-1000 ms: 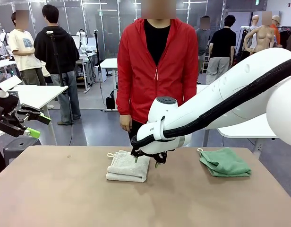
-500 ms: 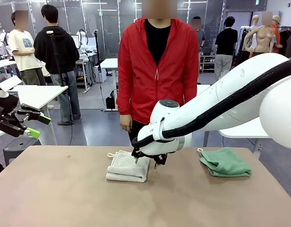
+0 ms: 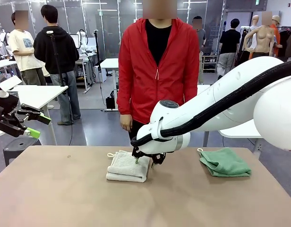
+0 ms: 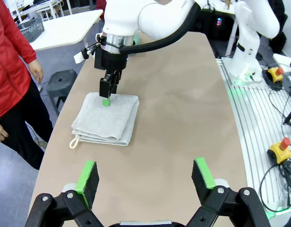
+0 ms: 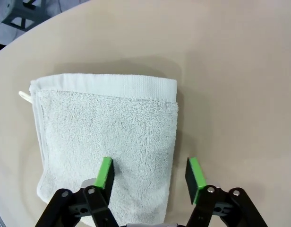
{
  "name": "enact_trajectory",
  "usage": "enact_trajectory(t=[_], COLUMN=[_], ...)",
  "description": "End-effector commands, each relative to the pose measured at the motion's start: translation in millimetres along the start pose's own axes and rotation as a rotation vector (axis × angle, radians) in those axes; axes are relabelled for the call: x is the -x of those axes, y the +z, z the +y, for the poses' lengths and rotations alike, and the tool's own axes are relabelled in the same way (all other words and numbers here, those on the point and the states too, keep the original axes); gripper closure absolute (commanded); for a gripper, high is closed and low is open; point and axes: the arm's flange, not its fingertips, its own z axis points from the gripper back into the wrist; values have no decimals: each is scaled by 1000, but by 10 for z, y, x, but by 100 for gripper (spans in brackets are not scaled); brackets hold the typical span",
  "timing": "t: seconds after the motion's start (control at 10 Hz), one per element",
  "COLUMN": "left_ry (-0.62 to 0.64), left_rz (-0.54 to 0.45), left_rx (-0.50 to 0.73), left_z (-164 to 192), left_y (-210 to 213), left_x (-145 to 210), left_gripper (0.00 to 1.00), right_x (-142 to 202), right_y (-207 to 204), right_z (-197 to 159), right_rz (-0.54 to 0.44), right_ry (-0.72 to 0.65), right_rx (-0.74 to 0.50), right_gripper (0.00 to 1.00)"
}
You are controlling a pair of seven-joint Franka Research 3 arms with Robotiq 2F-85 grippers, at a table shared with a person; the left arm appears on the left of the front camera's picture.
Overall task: Fold the towels and place them in the basket.
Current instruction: Stack the folded Towel with hook on the right side of the table.
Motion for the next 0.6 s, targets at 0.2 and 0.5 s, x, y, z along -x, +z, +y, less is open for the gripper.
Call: enact_trajectory(t=[0.2,0.5], left_ry=[-2,-2], left_rz=[-4,-4], left_rx=[-1,-1], left_z=[-1,-1], left_y=[8,8], left_x=[-8,-8], left_gripper=[0,0], right_x=[-94,-115], right_y=[-71,-85], right_z=[-11,-9], right_rz=[26,34], right_ry=[-13,-16], right_rx=[-37,-43], right_gripper=[41,75])
